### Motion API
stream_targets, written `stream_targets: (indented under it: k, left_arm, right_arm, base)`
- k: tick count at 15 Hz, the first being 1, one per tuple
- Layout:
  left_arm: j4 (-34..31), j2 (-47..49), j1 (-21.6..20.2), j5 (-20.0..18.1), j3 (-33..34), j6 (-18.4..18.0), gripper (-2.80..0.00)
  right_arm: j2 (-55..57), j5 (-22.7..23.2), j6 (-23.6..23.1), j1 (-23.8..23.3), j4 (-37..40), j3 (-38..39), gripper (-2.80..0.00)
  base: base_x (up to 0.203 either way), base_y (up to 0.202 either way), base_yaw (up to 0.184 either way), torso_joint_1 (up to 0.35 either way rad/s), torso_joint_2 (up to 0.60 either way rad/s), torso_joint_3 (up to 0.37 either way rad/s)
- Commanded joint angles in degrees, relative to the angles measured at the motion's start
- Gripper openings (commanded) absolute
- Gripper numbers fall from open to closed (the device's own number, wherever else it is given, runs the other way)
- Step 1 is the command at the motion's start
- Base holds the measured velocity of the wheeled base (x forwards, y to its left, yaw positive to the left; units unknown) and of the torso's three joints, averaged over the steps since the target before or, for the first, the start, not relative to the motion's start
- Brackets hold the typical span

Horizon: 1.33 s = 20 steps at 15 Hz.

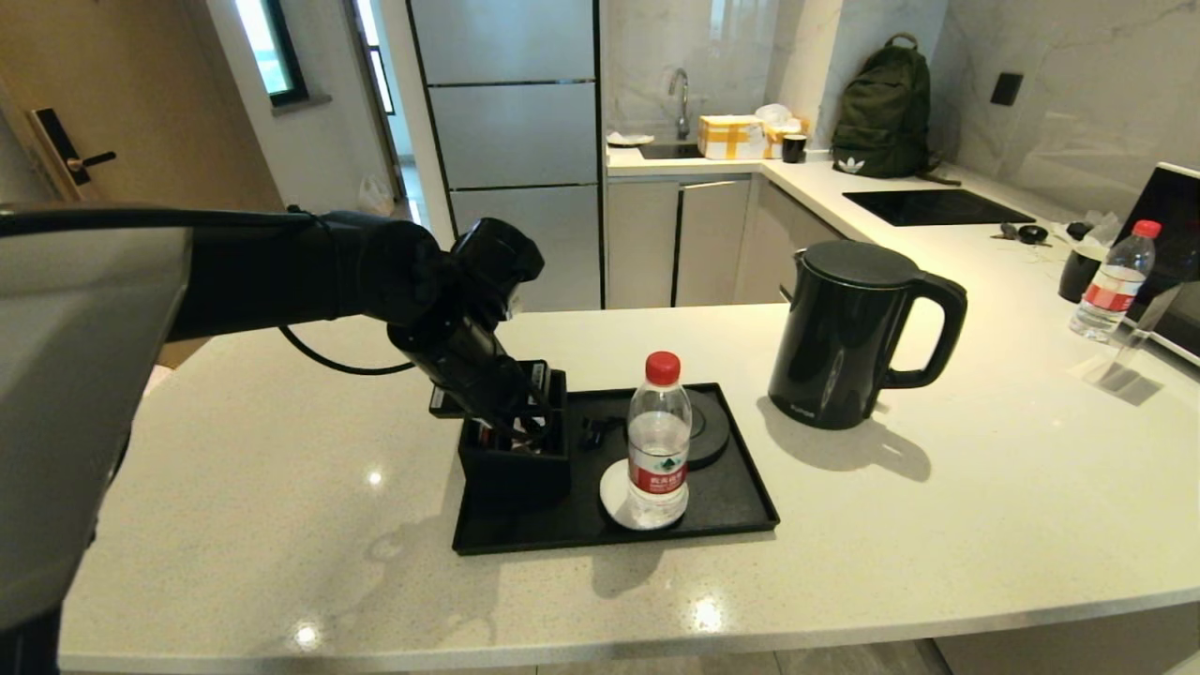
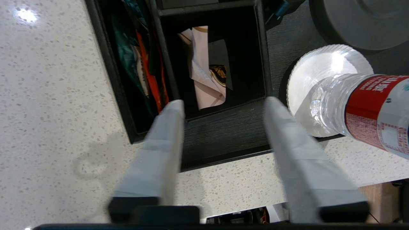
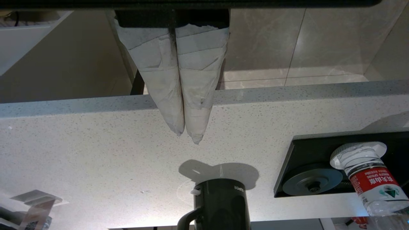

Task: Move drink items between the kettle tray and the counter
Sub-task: Pick up the tea bag

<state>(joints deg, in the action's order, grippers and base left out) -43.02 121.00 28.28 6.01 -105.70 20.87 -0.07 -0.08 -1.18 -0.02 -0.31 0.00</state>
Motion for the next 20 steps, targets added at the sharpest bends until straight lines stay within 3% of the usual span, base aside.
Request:
stream_targets:
  k: [1, 7, 20]
  left_arm:
    - [-0.2, 0.3, 0.0, 0.1, 0.0, 0.1, 0.00]
    - [-0.5, 0.4, 2.2, 0.3, -1.9, -0.1, 0.00]
    - [-0.3, 3.2, 2.4, 1.3, -2.8, 0.7, 0.00]
  right_arm:
    - [0.1, 0.0, 0.0, 0.0, 0.0, 0.1, -2.80]
    - [0.1, 0.0, 0.0, 0.0, 0.0, 0.1, -2.80]
    - [0.1, 0.0, 0.0, 0.0, 0.0, 0.1, -2.80]
  base:
    - [0.000, 0.000, 0.000, 0.000, 0.00, 0.000]
    - [0.000, 0.000, 0.000, 0.000, 0.00, 0.000]
    - [0.000, 0.000, 0.000, 0.000, 0.00, 0.000]
